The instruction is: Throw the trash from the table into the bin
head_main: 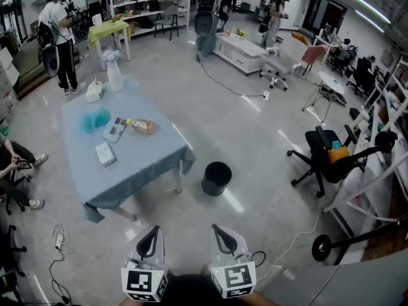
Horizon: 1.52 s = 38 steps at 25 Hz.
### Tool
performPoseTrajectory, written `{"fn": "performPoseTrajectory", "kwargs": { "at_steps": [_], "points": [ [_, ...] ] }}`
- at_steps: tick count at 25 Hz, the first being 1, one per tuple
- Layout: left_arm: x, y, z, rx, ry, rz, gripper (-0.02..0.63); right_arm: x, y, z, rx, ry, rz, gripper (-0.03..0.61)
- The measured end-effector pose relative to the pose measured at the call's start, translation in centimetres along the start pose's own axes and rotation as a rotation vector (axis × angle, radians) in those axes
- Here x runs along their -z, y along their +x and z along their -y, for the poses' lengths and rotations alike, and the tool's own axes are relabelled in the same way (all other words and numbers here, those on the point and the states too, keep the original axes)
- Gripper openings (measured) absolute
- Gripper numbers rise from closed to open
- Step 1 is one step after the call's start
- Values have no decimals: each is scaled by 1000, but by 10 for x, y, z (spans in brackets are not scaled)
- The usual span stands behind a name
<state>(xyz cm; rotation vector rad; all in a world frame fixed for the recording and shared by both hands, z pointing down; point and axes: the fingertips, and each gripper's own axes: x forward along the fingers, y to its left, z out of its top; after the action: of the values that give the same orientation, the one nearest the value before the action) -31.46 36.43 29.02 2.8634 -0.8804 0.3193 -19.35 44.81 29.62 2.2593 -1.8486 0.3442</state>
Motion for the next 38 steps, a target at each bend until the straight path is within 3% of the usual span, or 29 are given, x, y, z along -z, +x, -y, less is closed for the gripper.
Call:
{"fn": "performPoseTrajectory", "kwargs": {
  "at_steps": [9, 23, 30, 38],
  "points": [
    [-19, -18, -81, -26, -20, 42, 8, -34, 42, -68, -31, -56, 9, -2],
    [-12, -66, -201, -56, -37, 64, 8, -60, 92, -167, -12, -80, 18, -2],
    [-4, -67, -222, -63, -56, 60, 8, -57, 110, -181, -18, -87, -4, -2],
    [1, -36, -243, -127, -52, 31, 8, -51, 157, -167, -74, -69, -18, -2]
  ]
}}
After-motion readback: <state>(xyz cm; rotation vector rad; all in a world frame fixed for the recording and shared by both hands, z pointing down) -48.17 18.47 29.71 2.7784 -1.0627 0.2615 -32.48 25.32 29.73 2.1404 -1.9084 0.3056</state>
